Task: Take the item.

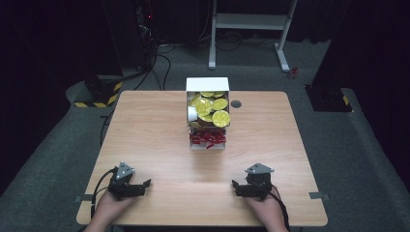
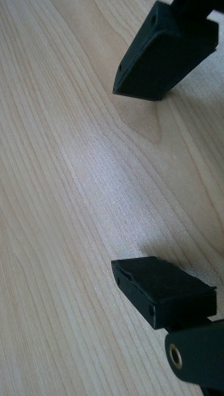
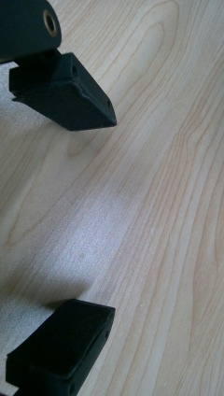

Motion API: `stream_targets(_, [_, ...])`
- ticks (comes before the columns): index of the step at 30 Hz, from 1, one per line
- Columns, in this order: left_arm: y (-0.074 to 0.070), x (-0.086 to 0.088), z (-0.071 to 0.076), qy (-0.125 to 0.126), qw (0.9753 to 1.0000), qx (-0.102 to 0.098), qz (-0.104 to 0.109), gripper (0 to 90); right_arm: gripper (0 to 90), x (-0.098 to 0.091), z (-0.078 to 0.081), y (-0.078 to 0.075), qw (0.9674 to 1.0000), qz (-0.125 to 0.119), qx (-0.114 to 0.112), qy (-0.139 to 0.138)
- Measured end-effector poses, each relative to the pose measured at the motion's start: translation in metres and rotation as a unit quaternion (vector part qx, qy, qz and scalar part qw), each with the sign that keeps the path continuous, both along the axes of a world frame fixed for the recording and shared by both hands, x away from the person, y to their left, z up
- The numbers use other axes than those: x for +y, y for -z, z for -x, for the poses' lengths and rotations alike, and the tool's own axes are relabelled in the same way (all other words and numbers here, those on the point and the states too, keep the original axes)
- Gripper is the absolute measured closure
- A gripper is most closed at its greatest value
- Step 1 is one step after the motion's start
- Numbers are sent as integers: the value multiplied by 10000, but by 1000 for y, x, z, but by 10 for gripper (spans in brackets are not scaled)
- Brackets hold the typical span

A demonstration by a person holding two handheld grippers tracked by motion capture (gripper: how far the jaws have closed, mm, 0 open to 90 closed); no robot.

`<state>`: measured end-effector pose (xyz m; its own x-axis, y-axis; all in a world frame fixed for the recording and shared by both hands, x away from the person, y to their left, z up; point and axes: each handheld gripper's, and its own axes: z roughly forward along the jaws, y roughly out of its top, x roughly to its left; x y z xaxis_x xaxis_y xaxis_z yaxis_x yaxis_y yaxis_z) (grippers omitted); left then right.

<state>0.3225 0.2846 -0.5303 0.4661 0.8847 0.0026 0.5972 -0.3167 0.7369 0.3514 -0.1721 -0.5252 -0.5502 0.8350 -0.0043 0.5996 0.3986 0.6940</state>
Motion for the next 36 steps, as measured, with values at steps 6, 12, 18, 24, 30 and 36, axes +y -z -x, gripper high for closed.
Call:
stream_targets(6, [0,0,0,0,10000,-7,-2,141,89,0,0,0,10000,1,-1,-1])
stream_targets(12, [0,0,0,0,10000,-7,-2,141,89,0,0,0,10000,0,-2,0])
stream_targets(18, [0,0,0,-1,10000,-8,-1,141,89,-1,-1,0,10000,13,-24,-33])
stream_targets(24, [0,0,0,-1,10000,-7,3,141,94,-1,0,0,10000,-21,-11,-30])
stream_targets(30, [0,0,0,2,10000,-3,5,141,96,-3,2,-3,9998,-96,-177,-65])
stream_targets(36, [0,0,0,14,10000,-3,2,140,87,-3,5,-6,9989,-175,-376,-207])
